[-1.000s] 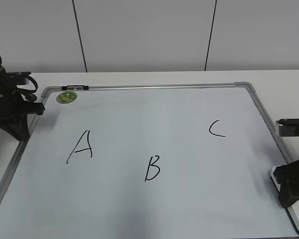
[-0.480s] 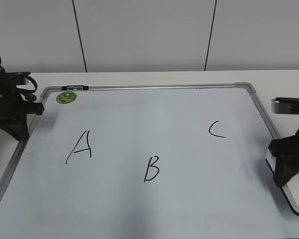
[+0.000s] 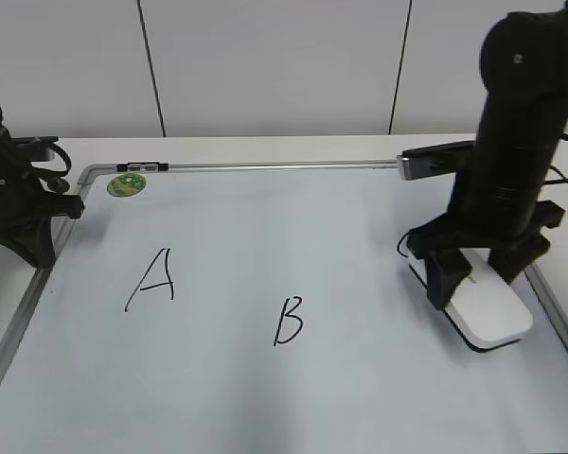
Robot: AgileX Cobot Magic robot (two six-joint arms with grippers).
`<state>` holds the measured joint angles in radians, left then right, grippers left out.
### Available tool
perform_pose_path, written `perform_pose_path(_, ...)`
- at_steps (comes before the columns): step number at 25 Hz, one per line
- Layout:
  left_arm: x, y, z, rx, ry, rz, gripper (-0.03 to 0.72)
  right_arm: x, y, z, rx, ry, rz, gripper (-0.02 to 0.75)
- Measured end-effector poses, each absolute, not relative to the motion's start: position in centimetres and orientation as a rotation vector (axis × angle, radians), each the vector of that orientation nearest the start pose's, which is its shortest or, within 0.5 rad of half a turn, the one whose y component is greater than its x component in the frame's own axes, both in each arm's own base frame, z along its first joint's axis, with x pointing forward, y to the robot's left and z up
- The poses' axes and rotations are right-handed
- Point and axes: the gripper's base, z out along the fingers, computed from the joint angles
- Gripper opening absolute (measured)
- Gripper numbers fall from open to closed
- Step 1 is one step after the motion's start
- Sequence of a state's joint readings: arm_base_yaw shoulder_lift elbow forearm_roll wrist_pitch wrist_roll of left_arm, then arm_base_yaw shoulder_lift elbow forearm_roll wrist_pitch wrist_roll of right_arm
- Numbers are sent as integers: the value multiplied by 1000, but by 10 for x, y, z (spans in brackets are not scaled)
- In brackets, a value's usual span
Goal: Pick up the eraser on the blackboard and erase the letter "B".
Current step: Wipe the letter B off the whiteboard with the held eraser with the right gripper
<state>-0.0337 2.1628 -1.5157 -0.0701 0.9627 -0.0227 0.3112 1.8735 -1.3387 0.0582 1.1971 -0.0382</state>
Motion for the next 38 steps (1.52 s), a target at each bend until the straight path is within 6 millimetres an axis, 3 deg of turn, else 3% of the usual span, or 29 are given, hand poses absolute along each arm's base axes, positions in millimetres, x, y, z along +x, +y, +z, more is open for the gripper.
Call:
perform_pose_path(11, 417, -19, 130, -43, 3097, -93, 27, 361, 204, 181, -823, 3062, 54, 520)
perform_pose_path(16, 417, -19, 130, -43, 3099, -93, 27, 360, 228, 164, -899, 3063, 50, 519)
perform_pose_path(19, 417, -19, 130, -43, 3099, -93, 27, 360, 234, 152, -917, 3083, 50, 519)
perform_pose_path(30, 417, -19, 130, -39, 3101, -88, 27, 359, 239, 148, -926, 3106, 61, 519)
perform_pose_path(38, 416, -17, 130, -22, 3111, -61, 27, 347, 256, 148, -1005, 3079, 47, 519)
